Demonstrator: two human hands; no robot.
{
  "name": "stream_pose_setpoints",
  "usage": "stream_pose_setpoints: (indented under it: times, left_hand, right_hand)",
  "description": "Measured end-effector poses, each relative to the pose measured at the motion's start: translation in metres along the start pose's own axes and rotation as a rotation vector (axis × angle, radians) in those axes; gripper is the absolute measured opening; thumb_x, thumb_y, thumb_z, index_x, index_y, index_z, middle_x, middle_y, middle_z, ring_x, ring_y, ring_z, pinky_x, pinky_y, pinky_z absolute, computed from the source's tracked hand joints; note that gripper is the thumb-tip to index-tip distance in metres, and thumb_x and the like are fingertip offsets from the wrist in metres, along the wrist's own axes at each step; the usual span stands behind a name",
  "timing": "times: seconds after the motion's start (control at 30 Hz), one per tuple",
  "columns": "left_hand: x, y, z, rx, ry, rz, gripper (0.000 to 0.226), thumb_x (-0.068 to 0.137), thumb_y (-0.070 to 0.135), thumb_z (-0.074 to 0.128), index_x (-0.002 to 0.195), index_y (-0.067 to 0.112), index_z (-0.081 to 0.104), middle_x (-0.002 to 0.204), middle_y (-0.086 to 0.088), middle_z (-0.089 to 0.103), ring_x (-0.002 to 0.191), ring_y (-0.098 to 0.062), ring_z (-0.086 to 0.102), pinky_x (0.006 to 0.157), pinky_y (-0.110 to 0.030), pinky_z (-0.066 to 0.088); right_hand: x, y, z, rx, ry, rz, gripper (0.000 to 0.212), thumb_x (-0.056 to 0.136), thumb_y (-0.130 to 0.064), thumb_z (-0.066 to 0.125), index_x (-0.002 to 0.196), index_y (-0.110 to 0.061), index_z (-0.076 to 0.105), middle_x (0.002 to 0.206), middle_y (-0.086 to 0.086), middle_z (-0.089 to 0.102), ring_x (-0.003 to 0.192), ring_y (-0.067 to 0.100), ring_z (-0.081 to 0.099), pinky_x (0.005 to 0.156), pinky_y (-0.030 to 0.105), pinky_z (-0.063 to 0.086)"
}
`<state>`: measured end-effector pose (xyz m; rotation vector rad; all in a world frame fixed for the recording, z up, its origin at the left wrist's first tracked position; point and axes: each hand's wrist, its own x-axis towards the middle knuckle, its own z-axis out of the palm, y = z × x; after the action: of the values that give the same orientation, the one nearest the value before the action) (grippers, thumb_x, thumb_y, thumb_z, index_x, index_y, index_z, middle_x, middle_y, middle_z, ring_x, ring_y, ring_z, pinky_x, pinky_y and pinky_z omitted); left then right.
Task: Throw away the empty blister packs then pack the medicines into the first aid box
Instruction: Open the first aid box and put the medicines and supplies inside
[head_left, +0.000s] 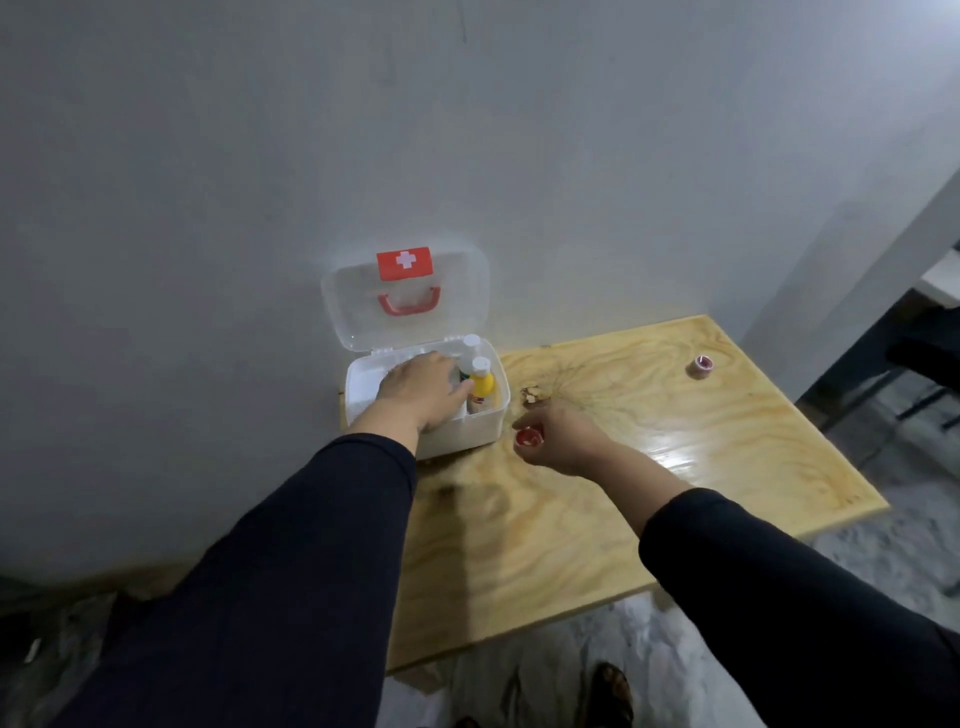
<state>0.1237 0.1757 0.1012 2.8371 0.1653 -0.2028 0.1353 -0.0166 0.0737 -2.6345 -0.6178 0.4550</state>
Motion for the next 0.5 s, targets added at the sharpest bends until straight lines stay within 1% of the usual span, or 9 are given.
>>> stream_pose_setpoints:
  times: [0.07,0.2,0.23,0.27,0.3,0.33,0.37,0.43,0.5]
  left_hand:
    - [0.014,0.025,-0.004,0.012,-0.004,0.048,0.044,0.094,0.042,0.043,0.132,0.024,0.053,0.142,0.001,0.051,0.127,-0.025,0.049,0.099,-0.040,0.041]
    - [0.047,0.077,0.000,0.088,-0.078,0.157,0.049,0.095,0.042,0.046,0.139,0.021,0.047,0.148,0.000,0.043,0.135,-0.023,0.041,0.107,-0.040,0.037]
    - [0.054,0.090,0.002,0.101,-0.099,0.169,0.050,0.094,0.042,0.046,0.140,0.021,0.046,0.149,0.000,0.042,0.136,-0.023,0.040,0.107,-0.040,0.037]
    - [0.062,0.102,0.005,0.106,-0.120,0.173,0.051,0.094,0.043,0.047,0.140,0.022,0.046,0.149,0.000,0.041,0.136,-0.023,0.040,0.106,-0.040,0.038]
    - [0.069,0.114,0.008,0.107,-0.140,0.174,0.051,0.094,0.043,0.047,0.140,0.022,0.046,0.149,0.001,0.041,0.135,-0.023,0.041,0.106,-0.040,0.038]
    - [0.077,0.126,0.012,0.110,-0.163,0.175,0.051,0.093,0.043,0.047,0.140,0.023,0.046,0.149,0.001,0.041,0.135,-0.024,0.041,0.106,-0.040,0.039]
    - [0.085,0.139,0.016,0.116,-0.190,0.175,0.051,0.093,0.044,0.046,0.140,0.024,0.046,0.149,0.001,0.041,0.135,-0.024,0.041,0.106,-0.040,0.039]
    - [0.102,0.163,0.023,0.133,-0.238,0.178,0.052,0.093,0.045,0.045,0.140,0.025,0.045,0.149,0.001,0.042,0.135,-0.024,0.042,0.107,-0.041,0.039]
    - [0.119,0.185,0.031,0.143,-0.269,0.176,0.053,0.092,0.046,0.045,0.140,0.026,0.046,0.148,0.001,0.044,0.134,-0.025,0.044,0.106,-0.041,0.040]
  right_hand:
    - [0.004,0.017,-0.022,0.010,0.062,0.048,0.034,0.084,-0.021,0.060,0.115,-0.010,0.068,0.107,0.013,0.069,0.100,0.028,0.064,0.085,0.029,0.049]
    - [0.010,0.056,-0.067,0.016,0.172,0.111,0.035,0.084,-0.019,0.059,0.116,-0.009,0.067,0.110,0.017,0.067,0.105,0.025,0.061,0.092,0.027,0.046]
    - [0.012,0.067,-0.078,0.012,0.189,0.127,0.036,0.084,-0.020,0.059,0.117,-0.010,0.066,0.112,0.016,0.066,0.106,0.025,0.061,0.090,0.026,0.047]
    - [0.014,0.079,-0.087,0.006,0.203,0.146,0.036,0.085,-0.021,0.058,0.118,-0.012,0.065,0.114,0.013,0.064,0.106,0.025,0.061,0.083,0.023,0.047]
    - [0.016,0.092,-0.095,-0.002,0.215,0.174,0.035,0.085,-0.022,0.058,0.119,-0.014,0.065,0.115,0.009,0.061,0.105,0.024,0.060,0.076,0.019,0.044]
    - [0.018,0.105,-0.103,-0.007,0.225,0.207,0.035,0.086,-0.023,0.057,0.119,-0.016,0.065,0.115,0.006,0.060,0.104,0.023,0.060,0.073,0.017,0.043]
    - [0.021,0.119,-0.109,-0.006,0.232,0.232,0.036,0.085,-0.025,0.056,0.119,-0.017,0.065,0.114,0.005,0.059,0.103,0.023,0.061,0.078,0.019,0.045]
    - [0.027,0.147,-0.120,0.014,0.241,0.259,0.037,0.085,-0.025,0.057,0.119,-0.015,0.065,0.114,0.007,0.058,0.098,0.025,0.062,0.088,0.028,0.049]
    - [0.035,0.173,-0.129,0.033,0.231,0.281,0.036,0.086,-0.022,0.057,0.120,-0.011,0.064,0.118,0.011,0.059,0.099,0.027,0.063,0.088,0.029,0.050]
